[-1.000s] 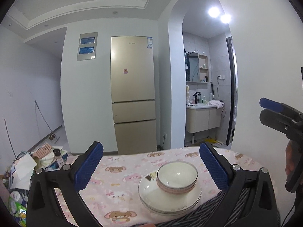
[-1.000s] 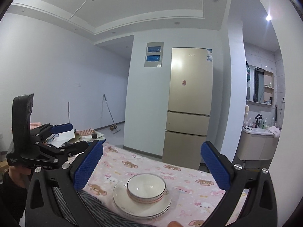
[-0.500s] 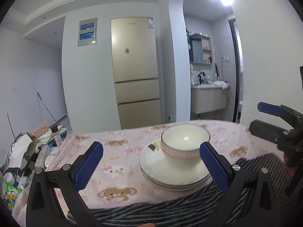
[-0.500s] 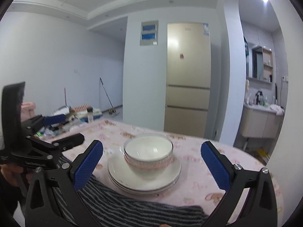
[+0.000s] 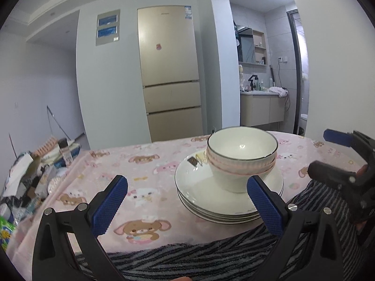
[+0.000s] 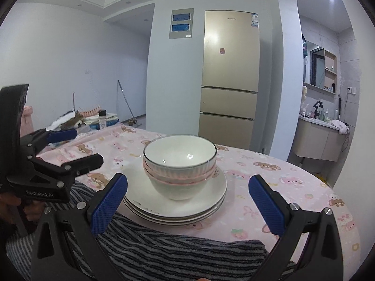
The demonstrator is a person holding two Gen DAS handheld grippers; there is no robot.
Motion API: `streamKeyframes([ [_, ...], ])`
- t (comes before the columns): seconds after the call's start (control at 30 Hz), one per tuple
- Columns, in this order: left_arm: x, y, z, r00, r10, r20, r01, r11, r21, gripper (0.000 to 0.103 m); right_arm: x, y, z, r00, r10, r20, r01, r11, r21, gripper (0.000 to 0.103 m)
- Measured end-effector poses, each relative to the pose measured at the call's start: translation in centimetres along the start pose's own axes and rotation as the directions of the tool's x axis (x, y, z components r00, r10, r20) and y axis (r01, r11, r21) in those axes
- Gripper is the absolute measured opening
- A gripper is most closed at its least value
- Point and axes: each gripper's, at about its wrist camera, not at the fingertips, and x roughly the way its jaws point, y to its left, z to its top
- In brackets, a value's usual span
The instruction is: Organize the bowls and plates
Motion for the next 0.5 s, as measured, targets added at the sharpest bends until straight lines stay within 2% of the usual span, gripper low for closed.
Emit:
streamKeyframes([
  [0.17, 0.3, -0.1, -0.4, 1.000, 0.003, -0.011, -0.003, 1.000, 0.008, 0.103, 0.3, 0.6, -0.2, 1.000, -0.014, -0.016, 0.013, 0.999, -0.032, 0.103],
  [0.3, 0.1, -0.5, -0.5, 1.000, 0.006, -0.005, -0.006, 0.999, 0.034, 0.103, 0.2, 0.0, -0.1, 1.000, -0.005, -0.020, 0.005, 1.000, -0.008, 0.103],
  [0.5, 0.2, 0.3, -0.6, 1.000, 0.000, -0.017, -0.001, 1.000, -0.025, 0.103, 0.6, -0.5, -0.2, 0.999, 0.002, -0.034, -0.001, 1.000, 0.022, 0.103],
])
